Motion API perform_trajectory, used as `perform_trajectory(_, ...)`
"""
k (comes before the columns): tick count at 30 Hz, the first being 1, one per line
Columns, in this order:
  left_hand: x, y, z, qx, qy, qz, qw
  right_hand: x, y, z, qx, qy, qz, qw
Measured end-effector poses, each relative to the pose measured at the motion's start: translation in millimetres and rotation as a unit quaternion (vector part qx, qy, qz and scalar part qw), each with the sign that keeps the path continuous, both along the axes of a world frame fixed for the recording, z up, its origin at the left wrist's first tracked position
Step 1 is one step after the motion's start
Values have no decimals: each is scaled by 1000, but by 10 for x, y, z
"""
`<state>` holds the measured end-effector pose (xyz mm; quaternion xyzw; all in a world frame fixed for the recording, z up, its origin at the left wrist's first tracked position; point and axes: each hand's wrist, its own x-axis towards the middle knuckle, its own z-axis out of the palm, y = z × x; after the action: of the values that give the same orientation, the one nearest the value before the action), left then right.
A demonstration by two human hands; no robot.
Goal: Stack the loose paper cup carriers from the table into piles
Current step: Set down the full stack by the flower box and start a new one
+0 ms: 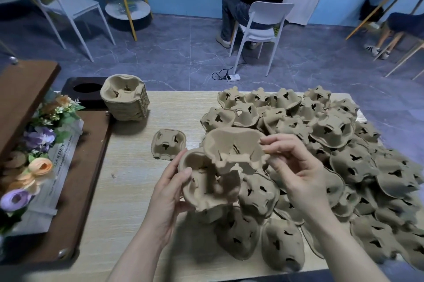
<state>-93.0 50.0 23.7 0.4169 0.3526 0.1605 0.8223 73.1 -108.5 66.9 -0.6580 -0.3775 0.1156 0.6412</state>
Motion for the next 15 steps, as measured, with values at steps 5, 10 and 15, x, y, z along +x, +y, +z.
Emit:
perform_trajectory(5,-22,16,15,6,4,7,1000,-157,3,-114,-21,-1,39,999)
perform_trajectory(10,-61,12,-44,8,9,6,1000,-265,15,-102,-32,-5,51,998)
perform_trajectory(15,-65,-9,-23,19,7,10,1000,-299,41,-180,-72,-23,67,995)
